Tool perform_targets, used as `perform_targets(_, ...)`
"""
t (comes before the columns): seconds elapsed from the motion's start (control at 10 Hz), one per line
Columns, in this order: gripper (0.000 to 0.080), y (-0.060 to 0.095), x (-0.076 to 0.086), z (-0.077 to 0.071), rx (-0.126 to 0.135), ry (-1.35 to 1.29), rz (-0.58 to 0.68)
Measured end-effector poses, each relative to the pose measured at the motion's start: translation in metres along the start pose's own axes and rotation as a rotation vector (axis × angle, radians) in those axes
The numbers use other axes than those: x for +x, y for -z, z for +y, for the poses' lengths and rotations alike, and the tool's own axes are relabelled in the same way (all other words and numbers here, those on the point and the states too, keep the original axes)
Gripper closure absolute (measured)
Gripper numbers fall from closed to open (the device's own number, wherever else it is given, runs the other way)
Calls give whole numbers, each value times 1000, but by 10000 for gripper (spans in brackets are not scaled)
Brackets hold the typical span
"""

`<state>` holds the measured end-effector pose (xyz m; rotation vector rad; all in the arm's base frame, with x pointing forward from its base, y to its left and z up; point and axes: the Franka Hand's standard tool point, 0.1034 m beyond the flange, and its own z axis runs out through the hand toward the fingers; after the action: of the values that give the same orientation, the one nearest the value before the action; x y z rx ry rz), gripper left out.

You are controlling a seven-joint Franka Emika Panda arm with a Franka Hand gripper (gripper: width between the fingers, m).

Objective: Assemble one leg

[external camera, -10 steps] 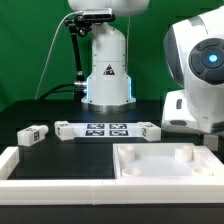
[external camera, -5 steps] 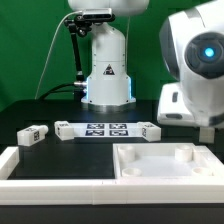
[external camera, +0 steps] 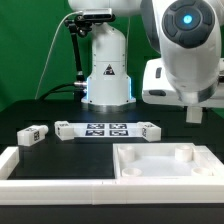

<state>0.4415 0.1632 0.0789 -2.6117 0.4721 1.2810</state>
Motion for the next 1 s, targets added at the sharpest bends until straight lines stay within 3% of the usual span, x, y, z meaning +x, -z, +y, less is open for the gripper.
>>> perform_targets(0.1,509,6,14,-5,16,19,124)
perform_targets(0.2,509,9,25,0,19,41,261)
perform_targets(0.3,509,16,20,6,17,48,314)
perform_targets(0.4,509,29,25,6,25,63,439)
perform_targets(0.7,509,63,16,20,39,103,738)
perform_targets(0.9,509,93,13,17,69,126,933)
perform_targets(1.0,509,98,8,13,95,121,1003)
